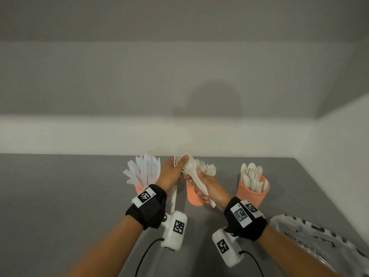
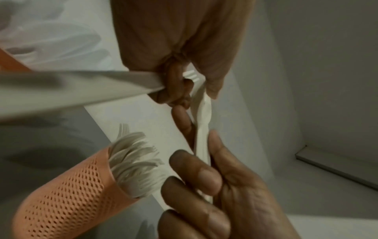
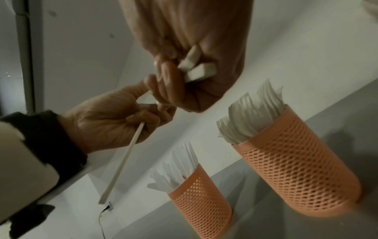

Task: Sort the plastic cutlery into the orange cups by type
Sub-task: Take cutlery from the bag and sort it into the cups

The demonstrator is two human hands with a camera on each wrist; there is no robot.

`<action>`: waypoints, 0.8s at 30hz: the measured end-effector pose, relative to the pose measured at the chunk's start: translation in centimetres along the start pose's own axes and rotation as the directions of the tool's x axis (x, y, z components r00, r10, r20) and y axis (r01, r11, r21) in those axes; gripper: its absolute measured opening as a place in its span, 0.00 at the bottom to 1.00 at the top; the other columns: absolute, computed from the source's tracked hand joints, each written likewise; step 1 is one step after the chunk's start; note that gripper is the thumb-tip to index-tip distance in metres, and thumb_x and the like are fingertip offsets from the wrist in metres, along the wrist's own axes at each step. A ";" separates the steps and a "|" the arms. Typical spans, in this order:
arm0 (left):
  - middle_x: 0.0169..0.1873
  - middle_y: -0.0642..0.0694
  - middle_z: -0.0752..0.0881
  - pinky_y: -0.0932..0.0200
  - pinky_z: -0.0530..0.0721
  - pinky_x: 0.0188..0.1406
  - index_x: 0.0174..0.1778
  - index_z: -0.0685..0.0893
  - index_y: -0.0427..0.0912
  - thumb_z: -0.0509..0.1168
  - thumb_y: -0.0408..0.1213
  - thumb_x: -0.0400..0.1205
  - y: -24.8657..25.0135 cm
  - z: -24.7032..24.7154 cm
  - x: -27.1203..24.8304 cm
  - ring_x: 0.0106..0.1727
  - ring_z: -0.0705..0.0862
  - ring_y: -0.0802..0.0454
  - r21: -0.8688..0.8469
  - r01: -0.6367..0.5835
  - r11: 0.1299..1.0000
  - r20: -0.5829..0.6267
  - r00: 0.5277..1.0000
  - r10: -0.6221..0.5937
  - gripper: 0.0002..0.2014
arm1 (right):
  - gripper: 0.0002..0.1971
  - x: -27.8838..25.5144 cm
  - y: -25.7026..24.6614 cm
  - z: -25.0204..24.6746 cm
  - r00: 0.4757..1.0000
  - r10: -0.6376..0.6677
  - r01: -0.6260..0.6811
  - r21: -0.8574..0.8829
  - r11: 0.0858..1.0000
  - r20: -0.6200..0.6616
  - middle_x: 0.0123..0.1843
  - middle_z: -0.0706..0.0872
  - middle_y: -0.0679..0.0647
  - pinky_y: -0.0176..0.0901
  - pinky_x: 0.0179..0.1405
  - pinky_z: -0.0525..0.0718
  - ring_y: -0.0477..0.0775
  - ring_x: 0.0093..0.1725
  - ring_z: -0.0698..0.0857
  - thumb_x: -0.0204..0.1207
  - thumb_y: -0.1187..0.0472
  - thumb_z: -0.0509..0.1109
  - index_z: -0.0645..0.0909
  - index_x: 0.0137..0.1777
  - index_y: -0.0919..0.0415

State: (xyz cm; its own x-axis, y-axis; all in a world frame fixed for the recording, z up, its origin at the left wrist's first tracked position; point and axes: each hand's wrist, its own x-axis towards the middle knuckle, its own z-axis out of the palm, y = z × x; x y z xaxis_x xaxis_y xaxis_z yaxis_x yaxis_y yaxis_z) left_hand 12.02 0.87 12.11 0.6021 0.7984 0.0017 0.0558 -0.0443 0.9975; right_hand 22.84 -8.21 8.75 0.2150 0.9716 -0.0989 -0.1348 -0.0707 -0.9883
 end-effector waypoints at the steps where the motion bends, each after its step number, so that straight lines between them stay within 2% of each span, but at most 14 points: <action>1: 0.23 0.48 0.74 0.70 0.66 0.17 0.39 0.77 0.39 0.59 0.44 0.84 0.1 0.2 0.0 0.17 0.69 0.62 -0.005 -0.004 1.000 0.004 1.000 0.005 0.13 | 0.22 -0.1 0.0 -0.3 1.000 0.003 -0.003 0.004 1.000 0.001 0.21 0.73 0.49 0.29 0.11 0.62 0.42 0.13 0.65 0.85 0.47 0.49 0.83 0.53 0.57; 5: 0.23 0.50 0.77 0.74 0.69 0.18 0.38 0.76 0.40 0.64 0.35 0.82 0.3 1.4 0.6 0.19 0.74 0.64 0.064 -0.039 0.997 0.017 0.999 0.038 0.07 | 0.15 -0.6 0.0 -1.4 0.999 0.033 -0.033 0.006 0.999 -0.031 0.23 0.79 0.51 0.36 0.18 0.73 0.46 0.17 0.74 0.87 0.56 0.51 0.78 0.50 0.61; 9: 0.30 0.45 0.80 0.55 0.77 0.34 0.34 0.74 0.45 0.69 0.33 0.77 0.3 3.1 1.3 0.32 0.78 0.49 0.241 -0.130 0.962 0.027 0.992 0.127 0.10 | 0.12 -1.4 -1.2 -2.0 0.995 -0.020 0.010 -0.101 0.995 -0.094 0.27 0.84 0.54 0.36 0.29 0.82 0.45 0.23 0.82 0.86 0.65 0.52 0.75 0.44 0.60; 10: 0.30 0.45 0.79 0.55 0.78 0.36 0.33 0.72 0.46 0.68 0.33 0.77 0.5 3.8 1.3 0.32 0.77 0.49 0.274 -0.155 0.949 0.041 0.988 0.150 0.11 | 0.11 -1.6 -1.6 -2.3 0.994 -0.060 0.045 -0.159 0.986 -0.093 0.32 0.85 0.56 0.35 0.34 0.84 0.44 0.27 0.84 0.85 0.66 0.53 0.76 0.45 0.60; 11: 0.30 0.47 0.78 0.61 0.77 0.34 0.33 0.71 0.47 0.68 0.33 0.77 0.7 4.4 1.2 0.32 0.76 0.52 0.303 -0.186 0.935 0.055 0.982 0.178 0.12 | 0.09 -1.8 -2.0 -2.8 0.990 -0.102 0.080 -0.211 0.974 -0.096 0.36 0.85 0.57 0.35 0.41 0.84 0.44 0.32 0.86 0.84 0.66 0.56 0.78 0.47 0.62; 13: 0.29 0.50 0.77 0.71 0.74 0.28 0.33 0.70 0.48 0.67 0.33 0.78 1.3 5.5 0.9 0.29 0.75 0.56 0.331 -0.243 0.912 0.101 0.970 0.222 0.13 | 0.10 -2.2 -2.8 -4.0 0.978 -0.161 0.119 -0.279 0.953 -0.133 0.44 0.86 0.62 0.39 0.50 0.83 0.50 0.41 0.86 0.82 0.66 0.60 0.81 0.52 0.72; 14: 0.29 0.49 0.78 0.69 0.77 0.30 0.33 0.71 0.48 0.67 0.35 0.78 1.5 6.0 0.8 0.30 0.78 0.54 0.309 -0.254 0.917 0.137 0.966 0.221 0.12 | 0.12 -2.4 -3.1 -4.7 0.973 -0.168 0.115 -0.299 0.947 -0.160 0.46 0.86 0.65 0.39 0.51 0.83 0.52 0.42 0.86 0.81 0.66 0.61 0.80 0.54 0.76; 15: 0.31 0.47 0.80 0.62 0.82 0.33 0.35 0.72 0.47 0.68 0.38 0.78 1.7 6.5 0.8 0.31 0.80 0.51 0.276 -0.251 0.928 0.174 0.962 0.209 0.10 | 0.12 -2.6 -3.3 -5.4 0.968 -0.170 0.103 -0.320 0.942 -0.186 0.48 0.87 0.67 0.36 0.50 0.83 0.51 0.42 0.87 0.81 0.67 0.63 0.81 0.55 0.77; 16: 0.33 0.45 0.81 0.55 0.83 0.35 0.38 0.74 0.45 0.68 0.41 0.79 2.0 6.9 0.8 0.32 0.81 0.50 0.252 -0.244 0.936 0.192 0.961 0.199 0.09 | 0.11 -2.9 -3.6 -6.0 0.961 -0.176 0.096 -0.344 0.934 -0.211 0.48 0.88 0.66 0.33 0.48 0.84 0.49 0.42 0.88 0.80 0.67 0.64 0.82 0.54 0.76; 17: 0.34 0.46 0.81 0.54 0.82 0.34 0.41 0.75 0.43 0.66 0.43 0.80 2.3 7.2 0.9 0.32 0.81 0.51 0.228 -0.228 0.947 0.187 0.964 0.187 0.08 | 0.09 -3.2 -3.8 -6.7 0.952 -0.187 0.090 -0.361 0.928 -0.242 0.47 0.89 0.63 0.31 0.47 0.84 0.45 0.40 0.88 0.80 0.67 0.64 0.83 0.52 0.72; 19: 0.34 0.47 0.78 0.65 0.73 0.24 0.45 0.76 0.42 0.58 0.40 0.84 3.0 7.4 1.4 0.27 0.74 0.57 0.088 -0.152 0.984 0.136 0.981 0.139 0.06 | 0.06 -3.8 -4.7 -8.3 0.904 -0.236 0.080 -0.401 0.912 -0.356 0.41 0.89 0.55 0.30 0.41 0.82 0.34 0.34 0.86 0.79 0.66 0.65 0.84 0.45 0.61; 21: 0.33 0.48 0.77 0.69 0.69 0.20 0.46 0.76 0.43 0.49 0.31 0.85 3.7 6.9 2.2 0.23 0.71 0.59 -0.026 -0.142 0.990 0.076 0.987 0.144 0.10 | 0.08 -4.4 -5.8 -10.4 0.810 -0.322 0.096 -0.431 0.897 -0.489 0.37 0.90 0.49 0.32 0.37 0.81 0.33 0.31 0.85 0.79 0.65 0.66 0.83 0.41 0.54; 23: 0.32 0.49 0.79 0.71 0.73 0.27 0.49 0.75 0.42 0.47 0.29 0.85 4.1 5.7 3.2 0.27 0.75 0.61 0.052 -0.269 0.962 -0.013 0.963 0.270 0.11 | 0.07 -5.2 -7.2 -12.5 0.706 -0.394 0.128 -0.441 0.888 -0.589 0.38 0.90 0.49 0.28 0.34 0.81 0.38 0.34 0.87 0.79 0.65 0.66 0.84 0.43 0.57; 24: 0.33 0.50 0.81 0.71 0.74 0.31 0.51 0.74 0.42 0.48 0.30 0.86 4.2 5.1 3.6 0.30 0.76 0.60 0.139 -0.350 0.926 -0.053 0.931 0.360 0.09 | 0.06 -5.5 -7.8 -13.6 0.659 -0.421 0.119 -0.466 0.877 -0.624 0.41 0.90 0.53 0.29 0.35 0.83 0.45 0.38 0.88 0.79 0.65 0.66 0.84 0.46 0.60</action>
State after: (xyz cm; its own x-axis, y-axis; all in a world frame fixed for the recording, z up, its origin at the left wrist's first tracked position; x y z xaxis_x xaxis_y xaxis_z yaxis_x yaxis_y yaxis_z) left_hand 18.51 0.52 15.91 0.5388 0.7594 0.3647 -0.0482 -0.4045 0.9133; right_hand 35.85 -16.05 15.41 0.8017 0.5290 0.2783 0.3577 -0.0516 -0.9324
